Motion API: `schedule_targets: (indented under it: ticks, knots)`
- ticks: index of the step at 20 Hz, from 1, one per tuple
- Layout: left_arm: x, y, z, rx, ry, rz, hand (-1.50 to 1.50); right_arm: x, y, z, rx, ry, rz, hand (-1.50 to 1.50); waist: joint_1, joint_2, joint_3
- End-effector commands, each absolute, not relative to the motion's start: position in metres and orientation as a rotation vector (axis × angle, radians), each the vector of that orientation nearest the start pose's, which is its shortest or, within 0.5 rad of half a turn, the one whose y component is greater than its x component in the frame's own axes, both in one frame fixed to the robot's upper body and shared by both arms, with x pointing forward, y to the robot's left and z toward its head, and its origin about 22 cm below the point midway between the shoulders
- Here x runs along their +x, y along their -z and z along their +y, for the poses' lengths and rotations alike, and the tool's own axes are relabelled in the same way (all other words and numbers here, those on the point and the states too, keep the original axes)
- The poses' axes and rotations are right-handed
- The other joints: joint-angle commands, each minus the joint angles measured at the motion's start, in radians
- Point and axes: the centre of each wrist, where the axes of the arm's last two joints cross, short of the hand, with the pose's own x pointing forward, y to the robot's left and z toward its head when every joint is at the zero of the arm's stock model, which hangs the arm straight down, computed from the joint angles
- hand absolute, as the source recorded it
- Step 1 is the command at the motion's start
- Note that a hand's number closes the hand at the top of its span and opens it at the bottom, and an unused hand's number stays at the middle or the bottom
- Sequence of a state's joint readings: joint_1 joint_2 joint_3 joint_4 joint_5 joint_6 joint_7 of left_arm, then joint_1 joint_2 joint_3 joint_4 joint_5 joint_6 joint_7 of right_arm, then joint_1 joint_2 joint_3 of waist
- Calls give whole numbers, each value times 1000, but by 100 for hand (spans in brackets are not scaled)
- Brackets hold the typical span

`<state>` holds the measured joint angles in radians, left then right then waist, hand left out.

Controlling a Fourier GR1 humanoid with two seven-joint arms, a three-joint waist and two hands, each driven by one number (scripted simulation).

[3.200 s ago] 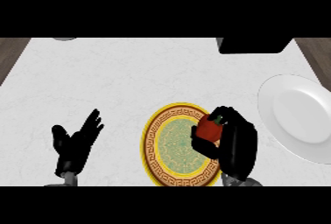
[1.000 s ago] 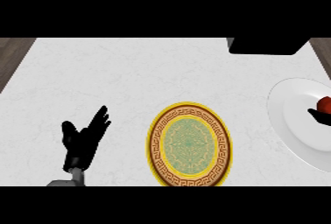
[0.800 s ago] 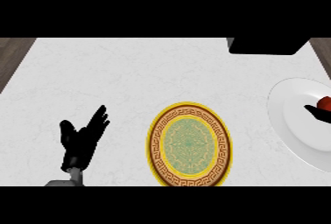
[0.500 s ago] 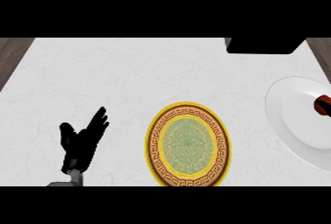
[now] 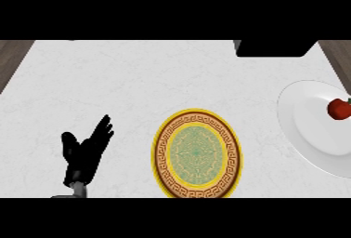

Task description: Pick the bell pepper from the plate and place it in the plate

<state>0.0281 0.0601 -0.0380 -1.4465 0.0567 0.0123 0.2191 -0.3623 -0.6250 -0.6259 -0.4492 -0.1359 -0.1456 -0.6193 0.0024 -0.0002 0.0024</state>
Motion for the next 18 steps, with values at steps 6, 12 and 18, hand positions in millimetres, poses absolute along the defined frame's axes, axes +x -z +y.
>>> schedule_targets:
  ticks: [6,12,18]
  knots:
    - [245,46,248,4,-15,-1189,0,150,26,-545,-748,296,-1590,-150,-15,-1,-3]
    - [232,37,236,5,-6,-1176,0,99,48,-517,-793,210,-1526,-150,-13,-2,-4]
    - [242,30,244,17,-15,-1186,0,72,40,-498,-818,185,-1502,-150,-10,-1,-3]
